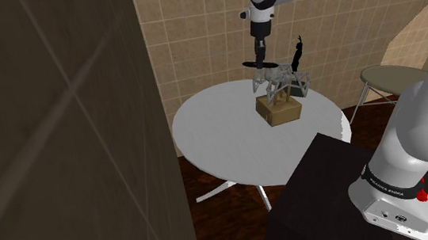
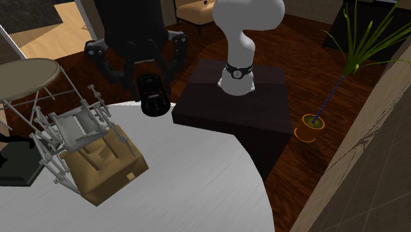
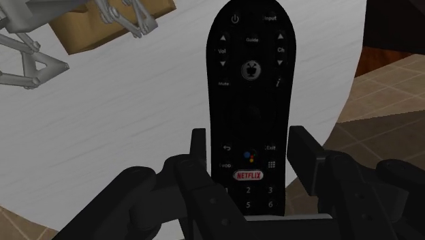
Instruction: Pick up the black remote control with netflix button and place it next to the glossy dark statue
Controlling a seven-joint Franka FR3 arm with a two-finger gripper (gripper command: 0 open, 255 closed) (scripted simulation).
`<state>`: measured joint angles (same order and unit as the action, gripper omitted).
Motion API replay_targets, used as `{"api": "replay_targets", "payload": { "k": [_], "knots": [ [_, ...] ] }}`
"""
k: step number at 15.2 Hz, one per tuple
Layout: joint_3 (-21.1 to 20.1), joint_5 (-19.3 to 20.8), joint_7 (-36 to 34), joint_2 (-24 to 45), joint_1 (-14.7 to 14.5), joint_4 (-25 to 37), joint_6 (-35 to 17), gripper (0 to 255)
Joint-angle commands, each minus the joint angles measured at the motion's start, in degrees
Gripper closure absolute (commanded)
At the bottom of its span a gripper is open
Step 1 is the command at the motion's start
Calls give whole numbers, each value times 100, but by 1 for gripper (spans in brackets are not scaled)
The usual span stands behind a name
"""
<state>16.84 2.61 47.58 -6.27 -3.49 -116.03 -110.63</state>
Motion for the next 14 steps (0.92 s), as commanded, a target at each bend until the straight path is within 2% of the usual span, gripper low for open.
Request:
{"api": "replay_targets", "payload": {
  "k": [1,3,14],
  "knots": [
    [1,4,7,-20,2,126,148,255],
    [-4,7,6,-37,0,247,286,255],
    [866,88,1517,-40,670,286,278,255]
  ]
}}
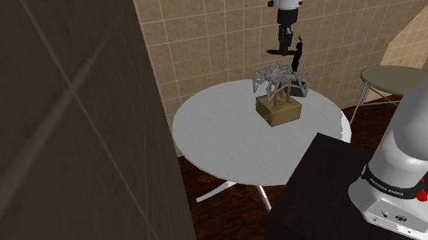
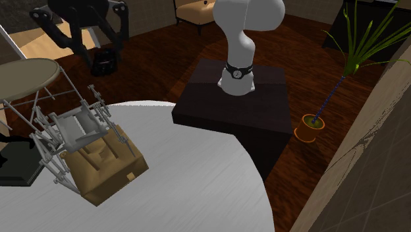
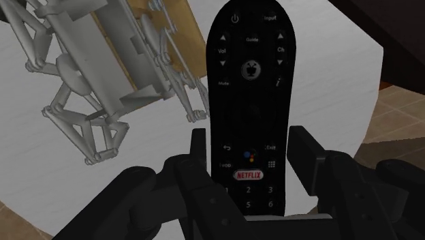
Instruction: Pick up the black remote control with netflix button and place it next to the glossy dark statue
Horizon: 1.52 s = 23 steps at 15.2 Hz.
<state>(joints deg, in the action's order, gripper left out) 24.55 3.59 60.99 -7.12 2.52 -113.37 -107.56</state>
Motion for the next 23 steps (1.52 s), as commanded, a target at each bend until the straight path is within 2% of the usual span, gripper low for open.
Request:
{"api": "replay_targets", "payload": {
  "k": [1,8,14,18,23],
  "knots": [
    [180,-20,325,82,128,62,-27,255],
    [763,-233,1427,541,571,545,27,255],
    [1209,-661,2456,1226,1048,1236,158,255],
    [1419,-1070,3151,1829,1490,1862,329,255],
    [1524,-1650,3947,2711,2240,2880,675,255]
  ]
}}
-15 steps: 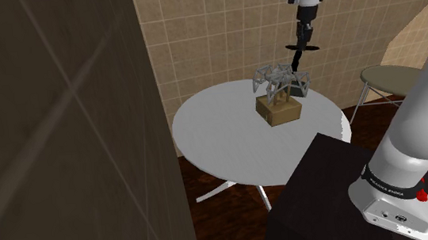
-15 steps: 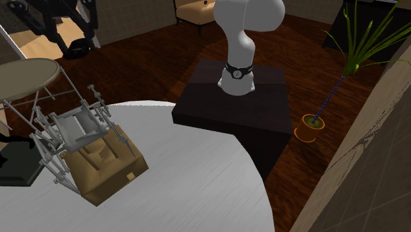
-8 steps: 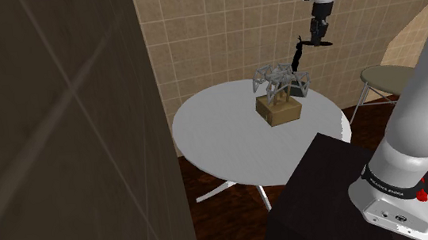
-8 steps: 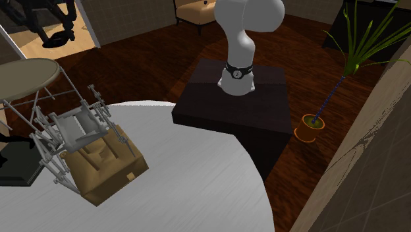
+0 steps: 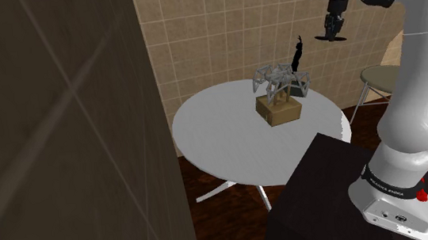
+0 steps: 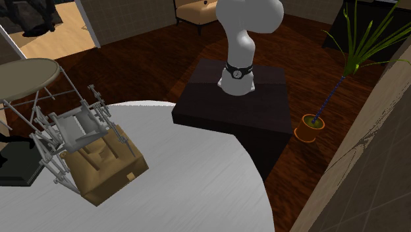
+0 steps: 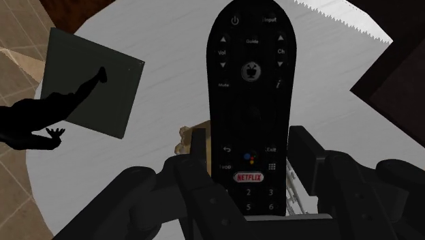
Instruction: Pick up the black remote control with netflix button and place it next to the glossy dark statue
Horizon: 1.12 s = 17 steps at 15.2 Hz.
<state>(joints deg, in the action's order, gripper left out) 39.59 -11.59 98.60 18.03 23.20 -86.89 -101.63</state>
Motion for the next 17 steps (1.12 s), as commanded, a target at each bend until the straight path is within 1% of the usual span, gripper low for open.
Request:
{"api": "replay_targets", "payload": {
  "k": [1,3,4,17],
  "knots": [
    [14,-248,325,386,353,474,173,255],
    [-8,-479,580,783,735,1009,376,255],
    [-26,-558,661,929,882,1217,457,255],
    [-83,-623,757,972,730,248,-518,255]
  ]
}}
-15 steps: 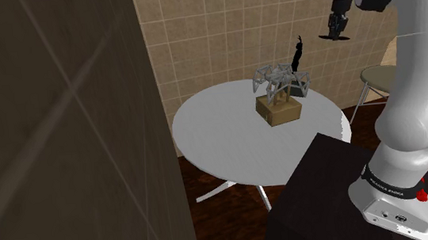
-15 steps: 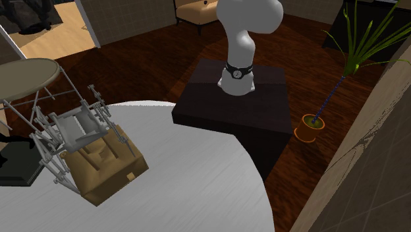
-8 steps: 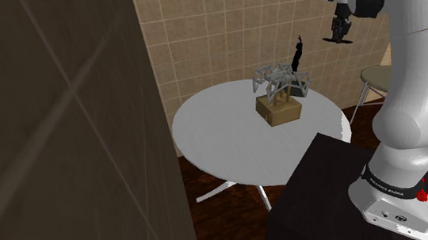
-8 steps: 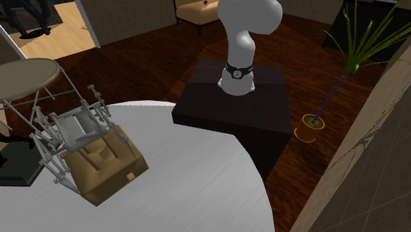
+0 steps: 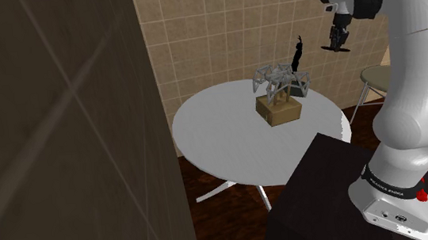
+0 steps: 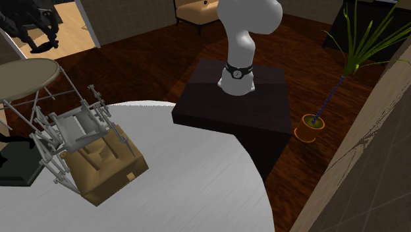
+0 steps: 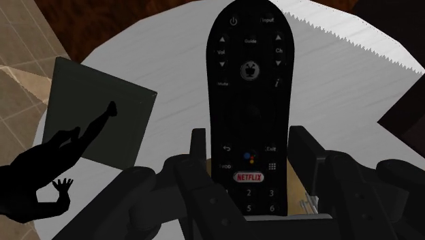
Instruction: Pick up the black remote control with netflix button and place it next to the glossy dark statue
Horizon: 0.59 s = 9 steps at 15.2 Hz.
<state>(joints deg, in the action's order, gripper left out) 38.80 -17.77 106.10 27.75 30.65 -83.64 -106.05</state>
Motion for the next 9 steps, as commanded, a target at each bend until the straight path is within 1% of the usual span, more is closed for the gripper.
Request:
{"api": "replay_targets", "payload": {
  "k": [1,9],
  "knots": [
    [-11,-17,16,13,-19,-137,-146,255],
    [-84,-143,107,167,-30,-547,-675,255]
  ]
}}
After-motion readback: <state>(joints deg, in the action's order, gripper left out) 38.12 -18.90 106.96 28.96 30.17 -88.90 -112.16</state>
